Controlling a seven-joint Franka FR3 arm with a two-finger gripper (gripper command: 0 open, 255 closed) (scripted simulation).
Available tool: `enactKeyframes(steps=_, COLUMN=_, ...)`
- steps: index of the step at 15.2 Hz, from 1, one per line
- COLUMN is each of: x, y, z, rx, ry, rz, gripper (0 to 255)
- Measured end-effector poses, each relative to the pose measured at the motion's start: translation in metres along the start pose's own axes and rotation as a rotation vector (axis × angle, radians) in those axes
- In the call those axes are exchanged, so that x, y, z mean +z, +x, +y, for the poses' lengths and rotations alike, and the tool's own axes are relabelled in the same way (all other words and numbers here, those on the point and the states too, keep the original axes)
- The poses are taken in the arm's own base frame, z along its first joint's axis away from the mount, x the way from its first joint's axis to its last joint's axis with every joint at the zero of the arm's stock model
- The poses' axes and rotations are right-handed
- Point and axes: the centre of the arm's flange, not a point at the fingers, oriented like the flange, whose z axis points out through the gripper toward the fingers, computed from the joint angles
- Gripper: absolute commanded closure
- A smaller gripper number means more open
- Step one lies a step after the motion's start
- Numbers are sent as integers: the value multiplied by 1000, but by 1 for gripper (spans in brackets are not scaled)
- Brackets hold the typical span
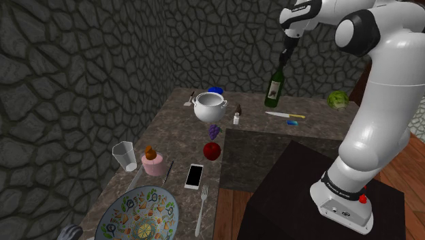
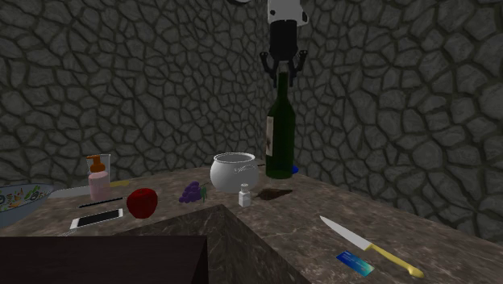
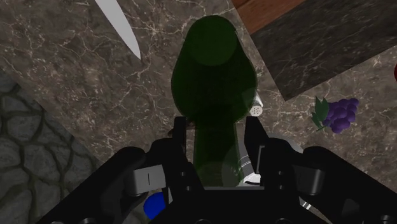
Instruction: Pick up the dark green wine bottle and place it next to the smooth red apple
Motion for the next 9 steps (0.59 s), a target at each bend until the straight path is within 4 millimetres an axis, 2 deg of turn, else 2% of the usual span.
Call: enactKeyframes(steps=9, x=-46, y=5, z=2, rx=0, ry=0, rz=0, gripper=255)
